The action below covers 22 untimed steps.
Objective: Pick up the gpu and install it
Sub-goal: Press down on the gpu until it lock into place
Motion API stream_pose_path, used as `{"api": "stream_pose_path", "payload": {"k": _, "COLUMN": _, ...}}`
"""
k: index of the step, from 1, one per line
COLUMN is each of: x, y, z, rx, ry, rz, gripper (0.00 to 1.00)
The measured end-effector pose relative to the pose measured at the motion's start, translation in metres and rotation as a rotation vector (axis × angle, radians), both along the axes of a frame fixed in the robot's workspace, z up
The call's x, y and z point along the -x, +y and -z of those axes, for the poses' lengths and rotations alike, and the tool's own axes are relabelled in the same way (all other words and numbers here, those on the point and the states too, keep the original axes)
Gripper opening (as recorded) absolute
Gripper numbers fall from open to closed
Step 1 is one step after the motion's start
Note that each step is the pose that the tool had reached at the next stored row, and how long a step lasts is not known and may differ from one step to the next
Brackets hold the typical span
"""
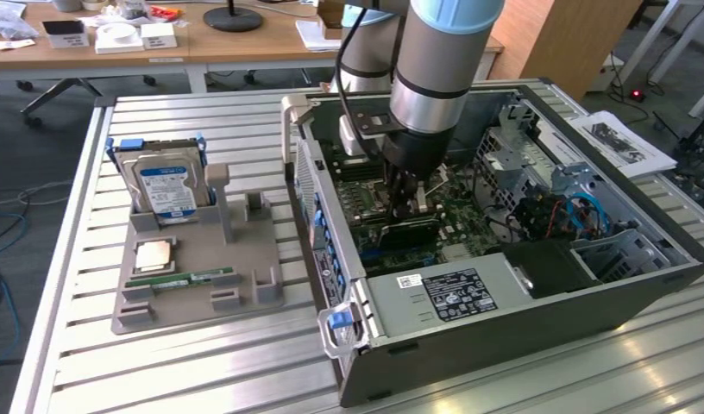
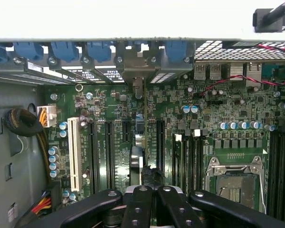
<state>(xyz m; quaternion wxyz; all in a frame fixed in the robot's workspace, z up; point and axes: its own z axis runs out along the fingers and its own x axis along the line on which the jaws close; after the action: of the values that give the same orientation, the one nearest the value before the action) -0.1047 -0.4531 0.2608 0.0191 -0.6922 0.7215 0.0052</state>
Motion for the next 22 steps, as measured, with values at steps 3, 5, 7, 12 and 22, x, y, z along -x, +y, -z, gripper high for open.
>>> {"api": "stream_pose_path", "payload": {"k": 3, "x": 0.0, "y": 0.0, "z": 0.0004, "rx": 0.0003, "ry": 0.0, "rz": 0.0, "gripper": 0.11}}
{"api": "stream_pose_path", "payload": {"k": 5, "x": 0.0, "y": 0.0, "z": 0.0005, "rx": 0.0002, "ry": 0.0, "rz": 0.0, "gripper": 0.11}}
{"api": "stream_pose_path", "payload": {"k": 7, "x": 0.0, "y": 0.0, "z": 0.0006, "rx": 0.0, "ry": -0.0001, "rz": 0.0, "gripper": 0.11}}
{"api": "stream_pose_path", "payload": {"k": 12, "x": 0.0, "y": 0.0, "z": -0.0084, "rx": 0.0001, "ry": -0.0001, "rz": 0.0, "gripper": 0.11}}
{"api": "stream_pose_path", "payload": {"k": 22, "x": 0.0, "y": 0.0, "z": -0.0403, "rx": -0.0001, "ry": -0.0002, "rz": 0.0, "gripper": 0.11}}
